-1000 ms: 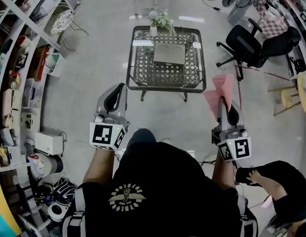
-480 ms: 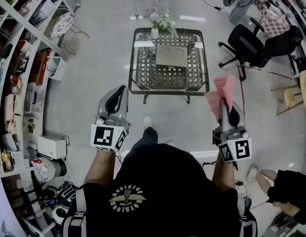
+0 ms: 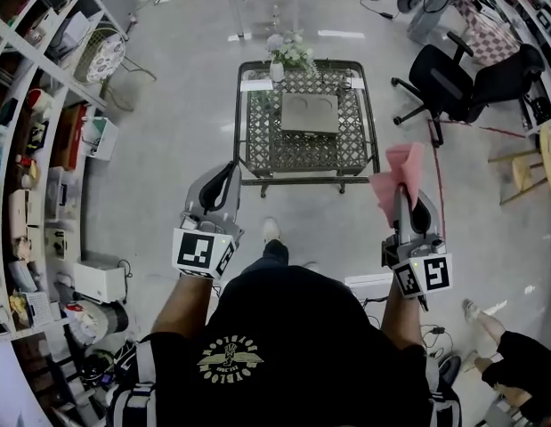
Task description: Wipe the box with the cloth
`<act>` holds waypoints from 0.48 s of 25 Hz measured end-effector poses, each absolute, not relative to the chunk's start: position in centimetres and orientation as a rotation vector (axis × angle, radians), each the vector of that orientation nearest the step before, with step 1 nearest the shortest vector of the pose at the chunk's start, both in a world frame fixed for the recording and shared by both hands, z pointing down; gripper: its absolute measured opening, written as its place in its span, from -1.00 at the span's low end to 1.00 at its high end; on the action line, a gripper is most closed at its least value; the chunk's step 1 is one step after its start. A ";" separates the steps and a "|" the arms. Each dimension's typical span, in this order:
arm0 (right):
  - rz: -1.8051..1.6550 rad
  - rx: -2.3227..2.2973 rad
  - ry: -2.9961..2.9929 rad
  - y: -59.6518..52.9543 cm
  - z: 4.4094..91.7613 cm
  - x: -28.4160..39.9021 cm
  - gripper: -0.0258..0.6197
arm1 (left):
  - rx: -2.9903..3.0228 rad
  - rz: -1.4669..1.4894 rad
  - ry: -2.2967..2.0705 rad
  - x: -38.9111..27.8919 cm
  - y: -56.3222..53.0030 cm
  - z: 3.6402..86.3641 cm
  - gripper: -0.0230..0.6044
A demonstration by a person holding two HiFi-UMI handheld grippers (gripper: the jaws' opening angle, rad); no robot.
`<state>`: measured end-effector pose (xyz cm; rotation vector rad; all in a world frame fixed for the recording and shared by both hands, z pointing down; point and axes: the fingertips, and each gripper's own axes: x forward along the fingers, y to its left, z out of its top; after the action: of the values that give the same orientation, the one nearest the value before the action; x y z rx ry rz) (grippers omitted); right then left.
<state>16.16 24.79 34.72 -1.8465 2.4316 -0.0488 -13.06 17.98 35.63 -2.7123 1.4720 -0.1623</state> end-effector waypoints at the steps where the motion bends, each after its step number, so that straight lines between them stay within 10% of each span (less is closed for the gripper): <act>1: -0.056 -1.851 2.426 24.3 34.8 16.2 -0.87 | -2.714 -0.165 1.467 -13.1 17.4 35.7 -0.93; 12: -0.093 -1.867 2.438 19.0 35.3 15.3 -0.87 | -2.745 -0.202 1.462 -13.8 11.5 36.9 -0.93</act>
<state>15.30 18.98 35.34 -1.8667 2.4384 -0.0931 -13.81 11.48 36.88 -2.7453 1.4623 -0.2017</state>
